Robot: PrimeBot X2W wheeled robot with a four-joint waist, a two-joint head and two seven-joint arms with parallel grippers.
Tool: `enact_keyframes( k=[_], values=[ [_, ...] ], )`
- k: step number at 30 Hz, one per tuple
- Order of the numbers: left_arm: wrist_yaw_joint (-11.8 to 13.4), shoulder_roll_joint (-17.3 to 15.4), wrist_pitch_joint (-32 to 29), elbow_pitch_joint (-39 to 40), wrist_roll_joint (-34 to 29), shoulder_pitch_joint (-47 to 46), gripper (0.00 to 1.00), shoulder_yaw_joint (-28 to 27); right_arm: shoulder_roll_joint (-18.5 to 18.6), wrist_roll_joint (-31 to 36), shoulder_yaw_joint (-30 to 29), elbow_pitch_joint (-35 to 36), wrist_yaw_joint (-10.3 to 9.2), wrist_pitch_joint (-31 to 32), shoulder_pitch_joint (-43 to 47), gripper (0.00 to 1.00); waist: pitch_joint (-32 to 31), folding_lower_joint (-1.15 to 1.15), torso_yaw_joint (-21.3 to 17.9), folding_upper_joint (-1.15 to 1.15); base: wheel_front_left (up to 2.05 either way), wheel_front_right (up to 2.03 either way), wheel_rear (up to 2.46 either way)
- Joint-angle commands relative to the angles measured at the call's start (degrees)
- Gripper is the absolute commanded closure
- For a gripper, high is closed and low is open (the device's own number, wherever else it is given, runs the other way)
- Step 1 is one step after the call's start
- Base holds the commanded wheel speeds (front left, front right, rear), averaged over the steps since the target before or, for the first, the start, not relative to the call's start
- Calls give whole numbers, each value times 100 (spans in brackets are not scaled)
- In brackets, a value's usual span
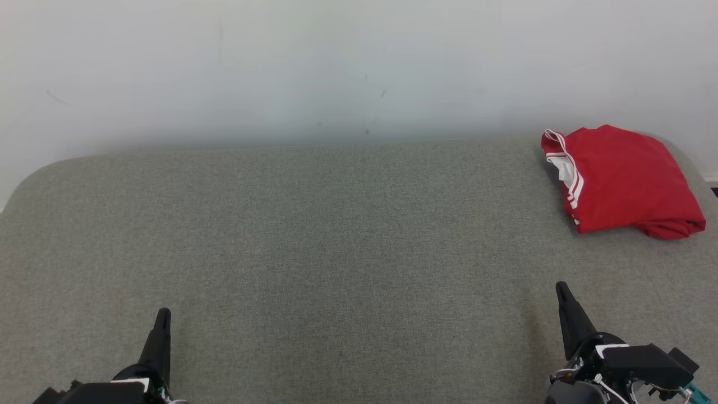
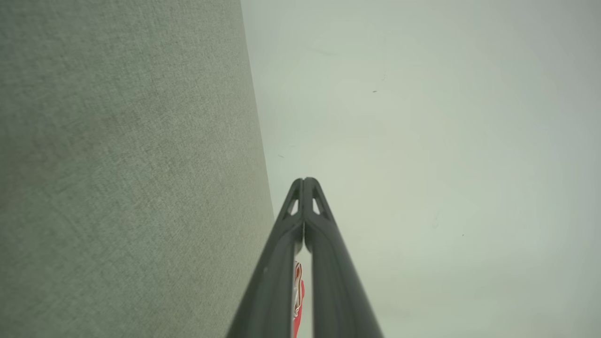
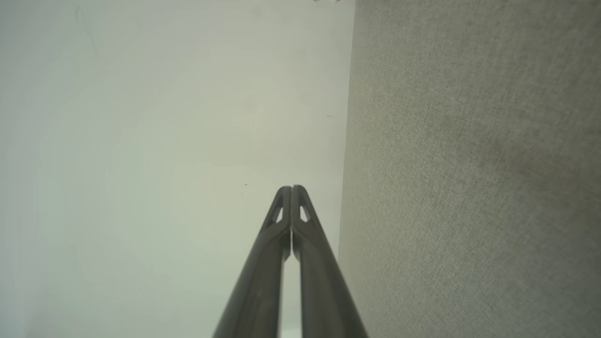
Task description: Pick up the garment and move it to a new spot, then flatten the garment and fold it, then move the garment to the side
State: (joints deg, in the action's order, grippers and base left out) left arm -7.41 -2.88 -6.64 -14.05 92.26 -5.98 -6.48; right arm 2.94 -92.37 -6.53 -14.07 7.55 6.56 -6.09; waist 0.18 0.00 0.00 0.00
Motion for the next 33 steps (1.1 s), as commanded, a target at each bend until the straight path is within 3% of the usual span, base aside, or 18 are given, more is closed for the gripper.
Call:
enact_keyframes(
  k=[1, 33],
  values=[
    [-23, 10, -2, -4, 29, -57, 100, -18, -11, -10, -4, 10, -12, 16, -32, 100, 0, 0, 0, 0, 0, 0, 0],
    [-23, 9, -1, -3, 29, -57, 100, -18, -12, -10, -4, 10, -12, 15, -32, 100, 0, 0, 0, 0, 0, 0, 0]
  ],
)
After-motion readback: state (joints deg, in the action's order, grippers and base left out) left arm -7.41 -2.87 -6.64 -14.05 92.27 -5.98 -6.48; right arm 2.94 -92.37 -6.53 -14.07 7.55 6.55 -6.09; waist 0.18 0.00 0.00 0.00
